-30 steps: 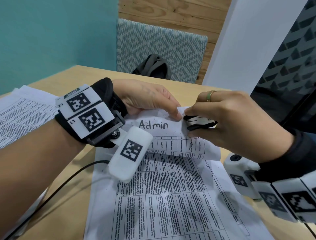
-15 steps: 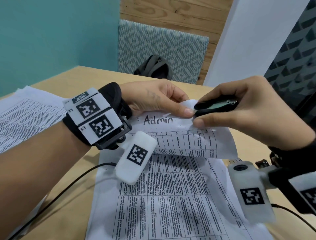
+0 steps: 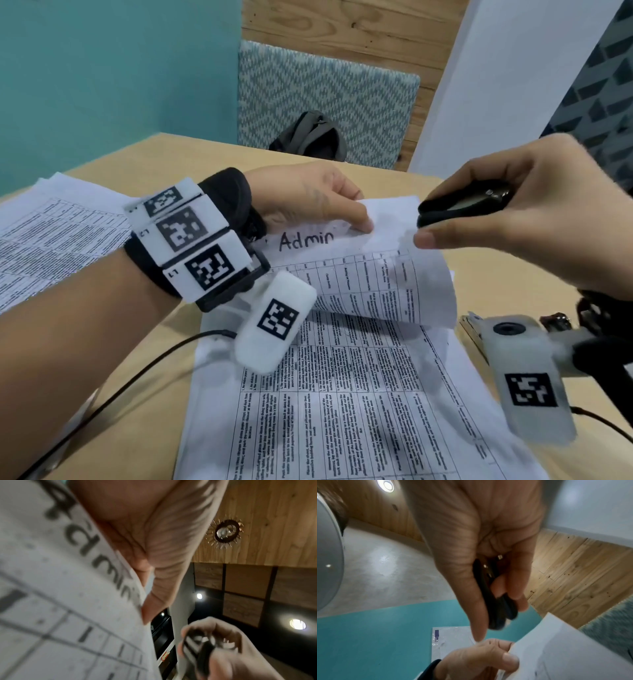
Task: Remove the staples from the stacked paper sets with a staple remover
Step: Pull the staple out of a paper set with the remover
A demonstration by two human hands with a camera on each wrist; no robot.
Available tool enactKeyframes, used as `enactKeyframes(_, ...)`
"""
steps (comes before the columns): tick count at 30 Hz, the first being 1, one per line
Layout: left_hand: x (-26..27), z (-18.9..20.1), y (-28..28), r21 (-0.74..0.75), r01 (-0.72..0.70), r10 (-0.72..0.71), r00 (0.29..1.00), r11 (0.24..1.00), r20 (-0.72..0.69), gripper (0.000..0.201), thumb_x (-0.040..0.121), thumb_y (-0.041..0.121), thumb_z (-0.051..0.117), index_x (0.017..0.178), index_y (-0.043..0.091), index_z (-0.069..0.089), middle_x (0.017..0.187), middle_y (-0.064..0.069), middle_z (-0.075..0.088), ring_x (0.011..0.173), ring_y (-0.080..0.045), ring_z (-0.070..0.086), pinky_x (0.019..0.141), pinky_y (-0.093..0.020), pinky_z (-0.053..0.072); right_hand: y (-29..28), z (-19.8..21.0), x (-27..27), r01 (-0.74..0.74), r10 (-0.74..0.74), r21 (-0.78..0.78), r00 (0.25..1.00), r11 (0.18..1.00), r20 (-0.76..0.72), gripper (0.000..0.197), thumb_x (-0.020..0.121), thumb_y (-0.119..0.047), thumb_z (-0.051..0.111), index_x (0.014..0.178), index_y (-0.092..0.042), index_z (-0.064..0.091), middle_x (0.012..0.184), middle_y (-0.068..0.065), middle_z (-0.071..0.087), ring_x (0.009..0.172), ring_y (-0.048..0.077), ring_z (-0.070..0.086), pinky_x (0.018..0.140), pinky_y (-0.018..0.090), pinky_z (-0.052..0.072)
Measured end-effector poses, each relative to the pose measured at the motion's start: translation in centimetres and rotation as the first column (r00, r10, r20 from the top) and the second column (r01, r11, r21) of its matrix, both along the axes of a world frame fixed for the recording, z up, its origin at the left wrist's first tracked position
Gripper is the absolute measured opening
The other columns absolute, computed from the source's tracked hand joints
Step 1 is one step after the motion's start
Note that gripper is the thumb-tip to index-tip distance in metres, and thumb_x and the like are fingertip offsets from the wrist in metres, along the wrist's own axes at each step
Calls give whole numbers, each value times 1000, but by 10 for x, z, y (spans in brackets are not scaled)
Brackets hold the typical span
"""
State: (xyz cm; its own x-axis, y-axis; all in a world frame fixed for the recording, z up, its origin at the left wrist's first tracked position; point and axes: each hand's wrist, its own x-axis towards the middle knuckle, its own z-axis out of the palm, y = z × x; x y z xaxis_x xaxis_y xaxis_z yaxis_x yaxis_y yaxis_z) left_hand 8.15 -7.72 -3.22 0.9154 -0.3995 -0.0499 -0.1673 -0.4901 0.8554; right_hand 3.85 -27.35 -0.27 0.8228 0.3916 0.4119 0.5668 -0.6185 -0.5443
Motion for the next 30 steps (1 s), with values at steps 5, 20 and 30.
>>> enactKeyframes(5, 3, 9, 8, -88, -9, -2, 991, 996, -132, 8, 80, 6, 63, 74, 2, 60, 60, -5, 62, 46, -12, 58, 49, -20, 51, 12, -7, -9, -57, 16, -326, 991, 944, -130, 30, 43, -40, 82, 68, -25, 75, 63, -13, 69, 62, 0, 63, 61, 19, 49)
enactKeyframes(20, 0, 13, 16, -133, 35, -35, 999, 990, 2, 15, 67, 0, 71, 80, 4, 68, 65, -5, 69, 52, -11, 64, 51, -18, 53, -37, 8, 30, -250, 174, -130, 888, 959, -425, 72, 23, -63, 85, 87, -30, 76, 104, -16, 64, 100, 7, 64, 75, 17, 53)
enactKeyframes(30, -7, 23, 16, -229, 188, -175, 981, 955, 78, 29, 72, -7, 69, 101, 1, 66, 86, -12, 73, 70, -18, 68, 61, -25, 57, -26, -7, 36, -397, 433, 193, 710, 897, -555, 64, 36, -32, 91, 96, -15, 74, 89, 9, 74, 78, 12, 70, 67, 15, 51)
